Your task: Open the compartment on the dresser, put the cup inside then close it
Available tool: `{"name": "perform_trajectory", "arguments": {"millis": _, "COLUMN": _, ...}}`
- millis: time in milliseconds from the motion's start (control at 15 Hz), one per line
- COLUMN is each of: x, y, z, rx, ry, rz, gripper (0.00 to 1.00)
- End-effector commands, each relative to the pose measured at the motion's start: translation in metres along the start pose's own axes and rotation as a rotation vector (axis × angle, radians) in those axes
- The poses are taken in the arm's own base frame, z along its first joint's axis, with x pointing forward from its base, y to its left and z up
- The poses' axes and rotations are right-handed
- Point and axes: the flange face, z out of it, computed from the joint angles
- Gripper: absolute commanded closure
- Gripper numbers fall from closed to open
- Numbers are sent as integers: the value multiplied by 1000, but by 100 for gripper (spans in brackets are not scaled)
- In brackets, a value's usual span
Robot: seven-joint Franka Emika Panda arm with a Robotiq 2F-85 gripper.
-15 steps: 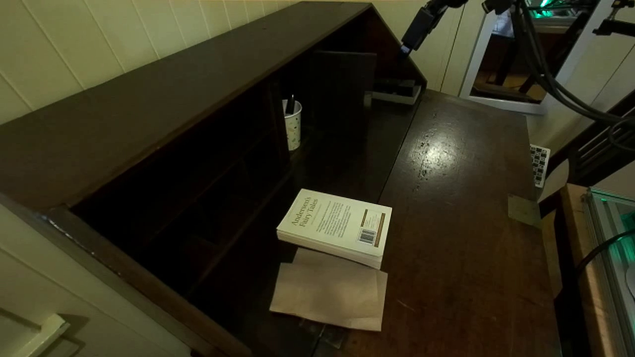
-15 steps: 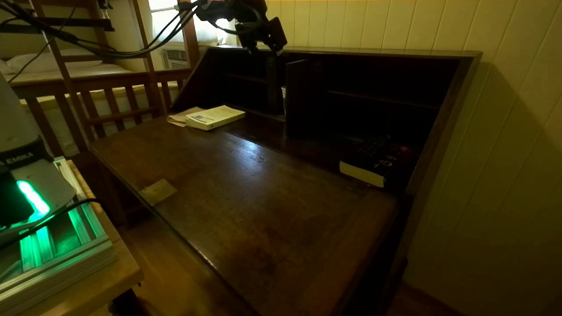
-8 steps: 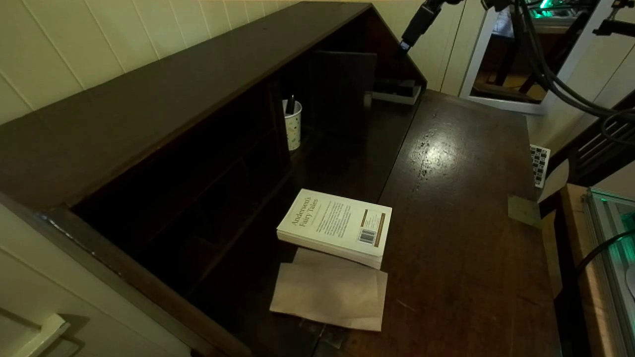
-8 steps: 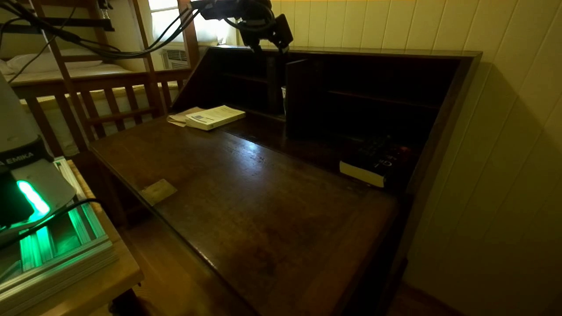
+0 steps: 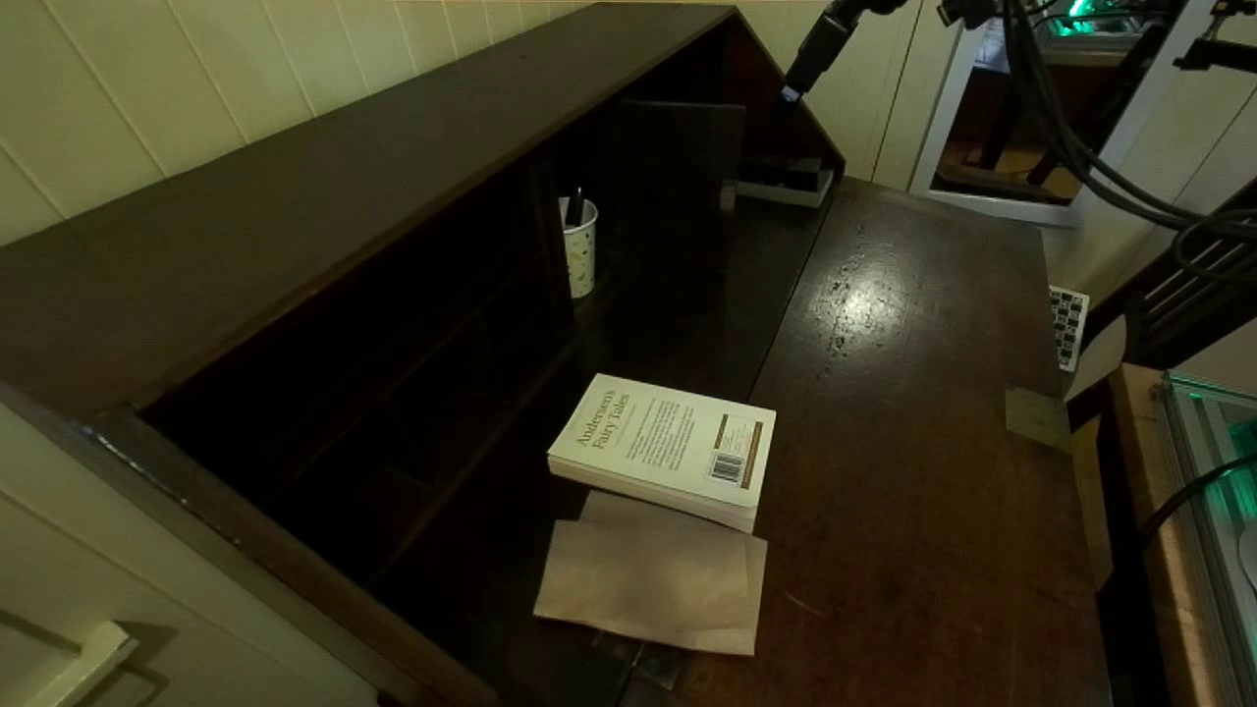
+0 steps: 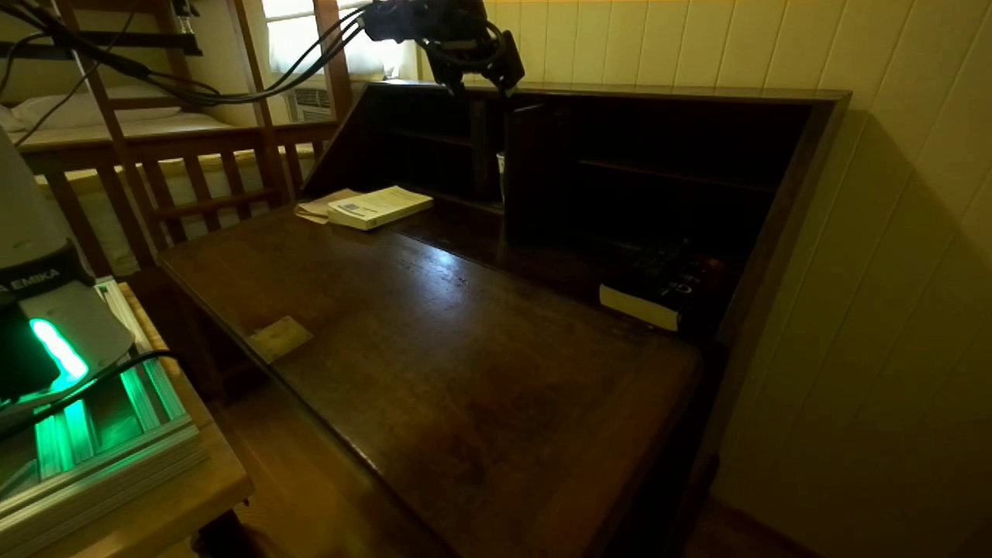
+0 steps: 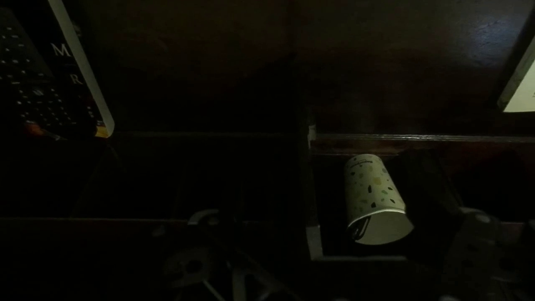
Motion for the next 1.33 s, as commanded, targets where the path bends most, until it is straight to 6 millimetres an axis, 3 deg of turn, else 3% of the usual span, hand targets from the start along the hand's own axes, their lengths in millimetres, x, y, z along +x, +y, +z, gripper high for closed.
{"name": "perform_trajectory", "arguments": {"millis": 0, "x": 15, "y": 5, "z": 13, "rx": 31, "ry": 24, "rz": -10, "gripper": 0}}
{"name": "perform_trajectory", "arguments": {"millis": 467, "x": 40, "y": -3, "z": 44, "rx": 79, "ry": 51, "rz": 10, "gripper": 0}}
{"name": "perform_trajectory", "arguments": {"millis": 1267, "x": 79, "y": -60, "z": 70, "rx": 190, "ry": 40, "rz": -59, "gripper": 0}}
